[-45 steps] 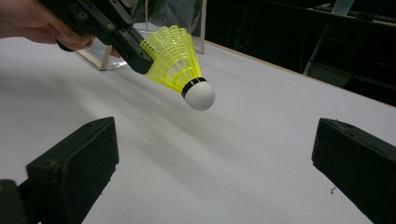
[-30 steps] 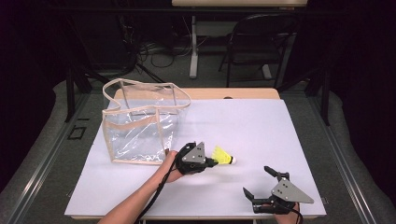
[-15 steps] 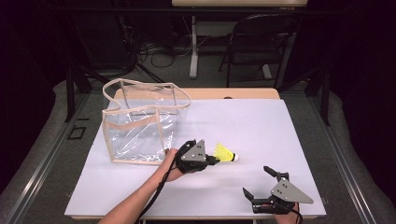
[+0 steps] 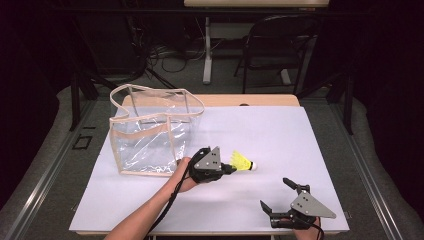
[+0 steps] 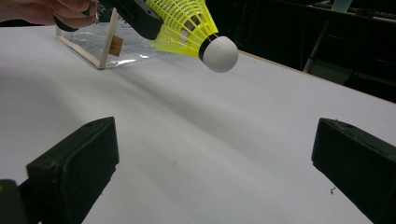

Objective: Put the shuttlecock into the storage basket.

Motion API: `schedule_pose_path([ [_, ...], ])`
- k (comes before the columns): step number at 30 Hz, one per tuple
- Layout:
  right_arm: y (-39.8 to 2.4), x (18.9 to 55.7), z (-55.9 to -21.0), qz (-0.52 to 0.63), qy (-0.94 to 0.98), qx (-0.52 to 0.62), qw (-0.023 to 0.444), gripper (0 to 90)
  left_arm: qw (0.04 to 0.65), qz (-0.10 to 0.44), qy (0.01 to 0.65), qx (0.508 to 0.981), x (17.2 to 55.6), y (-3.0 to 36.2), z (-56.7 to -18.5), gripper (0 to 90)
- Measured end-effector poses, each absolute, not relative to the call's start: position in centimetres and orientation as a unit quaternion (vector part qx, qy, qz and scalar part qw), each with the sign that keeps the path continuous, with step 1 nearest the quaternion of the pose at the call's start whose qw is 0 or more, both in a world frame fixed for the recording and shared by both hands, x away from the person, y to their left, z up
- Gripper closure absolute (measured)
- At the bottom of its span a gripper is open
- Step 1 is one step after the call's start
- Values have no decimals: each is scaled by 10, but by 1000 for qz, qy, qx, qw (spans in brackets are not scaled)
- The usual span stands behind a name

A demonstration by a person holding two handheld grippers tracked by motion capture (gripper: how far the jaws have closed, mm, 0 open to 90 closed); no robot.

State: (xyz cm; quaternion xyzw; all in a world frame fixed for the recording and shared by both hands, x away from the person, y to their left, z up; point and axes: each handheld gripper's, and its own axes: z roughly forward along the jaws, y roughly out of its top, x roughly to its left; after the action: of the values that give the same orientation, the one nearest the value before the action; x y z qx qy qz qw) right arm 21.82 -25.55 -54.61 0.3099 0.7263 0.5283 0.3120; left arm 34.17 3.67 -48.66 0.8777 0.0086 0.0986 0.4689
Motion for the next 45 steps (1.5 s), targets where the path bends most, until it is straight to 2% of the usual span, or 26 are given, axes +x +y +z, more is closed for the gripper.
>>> schedule_pose_path([
  [45, -255, 219, -547, 526, 728, 313, 308, 1, 468, 137, 6, 873, 359, 39, -446, 895],
])
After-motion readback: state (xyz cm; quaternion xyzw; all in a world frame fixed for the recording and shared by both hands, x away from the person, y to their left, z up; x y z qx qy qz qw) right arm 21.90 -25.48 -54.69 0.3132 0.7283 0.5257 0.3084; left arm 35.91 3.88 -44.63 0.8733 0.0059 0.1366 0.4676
